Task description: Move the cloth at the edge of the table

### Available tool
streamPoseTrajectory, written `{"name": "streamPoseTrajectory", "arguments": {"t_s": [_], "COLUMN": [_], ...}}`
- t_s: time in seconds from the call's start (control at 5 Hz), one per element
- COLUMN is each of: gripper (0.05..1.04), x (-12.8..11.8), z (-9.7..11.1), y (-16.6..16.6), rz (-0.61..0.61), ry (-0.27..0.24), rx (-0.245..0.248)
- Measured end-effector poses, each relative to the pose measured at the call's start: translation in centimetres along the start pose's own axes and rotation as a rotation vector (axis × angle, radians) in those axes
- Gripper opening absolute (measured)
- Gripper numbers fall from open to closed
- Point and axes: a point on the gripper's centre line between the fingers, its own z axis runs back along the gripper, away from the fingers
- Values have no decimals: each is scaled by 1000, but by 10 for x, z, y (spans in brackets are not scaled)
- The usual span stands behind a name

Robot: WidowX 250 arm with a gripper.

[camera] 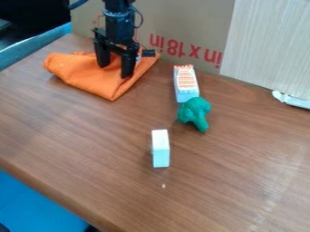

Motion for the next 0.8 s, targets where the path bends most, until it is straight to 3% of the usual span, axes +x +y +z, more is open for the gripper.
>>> {"name": "streamPoseTrajectory", "arguments": {"t_s": [0.2, 0.4, 0.8], "gripper": [1001, 1001, 1001], "x": [7, 7, -21], "z": [-1, -11, -17], "y": [3, 1, -9], "rz": [6, -16, -107], "ry": [-10, 4, -1], "rx": [8, -17, -94]}}
